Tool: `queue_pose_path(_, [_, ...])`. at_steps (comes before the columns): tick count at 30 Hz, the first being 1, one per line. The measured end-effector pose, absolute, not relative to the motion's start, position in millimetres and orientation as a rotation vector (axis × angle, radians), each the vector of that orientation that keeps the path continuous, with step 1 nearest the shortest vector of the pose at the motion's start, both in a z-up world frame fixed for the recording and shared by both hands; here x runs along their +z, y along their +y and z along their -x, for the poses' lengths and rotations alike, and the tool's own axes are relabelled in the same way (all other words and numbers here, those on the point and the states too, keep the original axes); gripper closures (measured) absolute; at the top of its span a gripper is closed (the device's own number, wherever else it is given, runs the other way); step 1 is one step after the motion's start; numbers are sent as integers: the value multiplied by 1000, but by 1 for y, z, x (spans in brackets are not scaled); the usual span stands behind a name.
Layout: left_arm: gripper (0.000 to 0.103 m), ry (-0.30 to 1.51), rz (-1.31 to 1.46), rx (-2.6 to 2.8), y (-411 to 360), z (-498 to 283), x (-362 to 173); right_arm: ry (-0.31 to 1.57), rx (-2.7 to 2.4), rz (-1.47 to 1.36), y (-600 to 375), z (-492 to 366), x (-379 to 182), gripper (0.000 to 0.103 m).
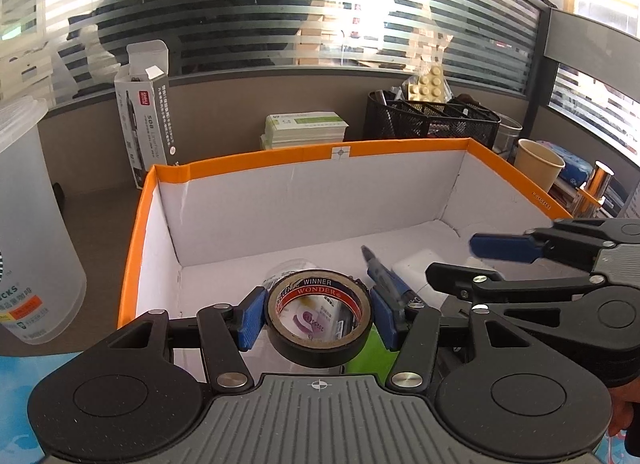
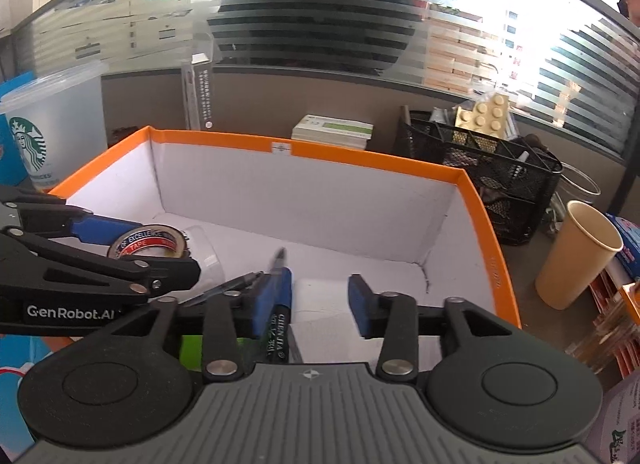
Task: Organize rigid objects
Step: 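Lower the tape roll and pen into the box and open both grippers, then move both grippers back out to the items on the mousepad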
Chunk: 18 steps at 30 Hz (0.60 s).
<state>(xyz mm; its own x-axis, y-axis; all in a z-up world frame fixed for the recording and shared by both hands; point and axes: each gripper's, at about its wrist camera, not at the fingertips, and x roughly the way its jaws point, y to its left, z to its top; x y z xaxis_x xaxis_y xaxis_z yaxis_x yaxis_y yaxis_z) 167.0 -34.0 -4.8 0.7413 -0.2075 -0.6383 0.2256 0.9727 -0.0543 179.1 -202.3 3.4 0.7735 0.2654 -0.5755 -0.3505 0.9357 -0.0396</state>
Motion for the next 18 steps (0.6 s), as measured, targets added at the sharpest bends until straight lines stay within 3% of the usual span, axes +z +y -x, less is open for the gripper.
queue_pose_path(5, [37, 652, -3, -248, -28, -157, 9, 562, 307, 146, -209, -170, 12, 42])
queue_pose_path(7, [11, 607, -17, -225, -27, -149, 21, 529, 287, 154, -211, -163, 20, 33])
queue_pose_path(9, [3, 544, -22, -204, -22, -139, 35, 484, 274, 157, -213, -154, 28, 20])
queue_pose_path(10, [1, 518, -17, -198, -18, -134, 42, 457, 274, 155, -214, -148, 34, 7])
queue_pose_path(12, [0, 483, -7, -183, -11, -125, 56, 400, 279, 154, -214, -135, 45, 1])
queue_pose_path(18, [0, 418, -13, -155, -1, -100, 81, 309, 272, 232, -202, -99, 68, 0])
